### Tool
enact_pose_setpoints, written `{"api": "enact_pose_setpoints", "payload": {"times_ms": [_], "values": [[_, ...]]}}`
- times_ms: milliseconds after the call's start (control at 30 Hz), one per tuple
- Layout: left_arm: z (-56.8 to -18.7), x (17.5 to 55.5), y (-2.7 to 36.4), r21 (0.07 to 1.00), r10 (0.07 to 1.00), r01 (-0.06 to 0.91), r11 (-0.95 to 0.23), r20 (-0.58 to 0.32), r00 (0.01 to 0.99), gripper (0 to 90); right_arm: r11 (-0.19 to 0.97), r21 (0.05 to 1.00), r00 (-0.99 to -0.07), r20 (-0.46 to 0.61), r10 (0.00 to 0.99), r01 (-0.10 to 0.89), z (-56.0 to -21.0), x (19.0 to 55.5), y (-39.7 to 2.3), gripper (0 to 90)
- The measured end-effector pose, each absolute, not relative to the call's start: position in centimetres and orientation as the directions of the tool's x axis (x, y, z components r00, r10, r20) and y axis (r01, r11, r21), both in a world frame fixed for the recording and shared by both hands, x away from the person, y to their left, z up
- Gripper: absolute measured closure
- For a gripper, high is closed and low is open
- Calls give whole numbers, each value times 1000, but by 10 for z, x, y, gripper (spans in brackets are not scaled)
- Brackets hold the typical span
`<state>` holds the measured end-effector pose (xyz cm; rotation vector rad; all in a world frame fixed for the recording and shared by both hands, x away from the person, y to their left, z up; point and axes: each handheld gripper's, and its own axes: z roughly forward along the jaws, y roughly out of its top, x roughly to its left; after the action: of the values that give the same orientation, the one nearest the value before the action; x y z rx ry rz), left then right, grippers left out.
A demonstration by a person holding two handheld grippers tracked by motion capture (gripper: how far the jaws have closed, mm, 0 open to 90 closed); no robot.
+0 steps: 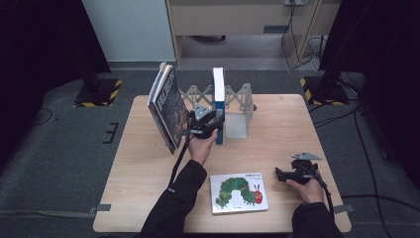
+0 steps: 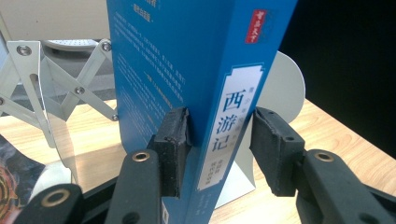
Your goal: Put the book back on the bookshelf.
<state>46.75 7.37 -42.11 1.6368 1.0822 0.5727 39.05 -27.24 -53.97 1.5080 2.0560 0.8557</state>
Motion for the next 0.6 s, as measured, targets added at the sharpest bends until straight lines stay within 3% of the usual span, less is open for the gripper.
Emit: {"api": "enact_pose_setpoints", "payload": {"times_ms": [600], "values": [[-418,435,103,918,841,379,-116,-112,530,486,207,706,-292,0,957,678,-540,390,-272,4]]}}
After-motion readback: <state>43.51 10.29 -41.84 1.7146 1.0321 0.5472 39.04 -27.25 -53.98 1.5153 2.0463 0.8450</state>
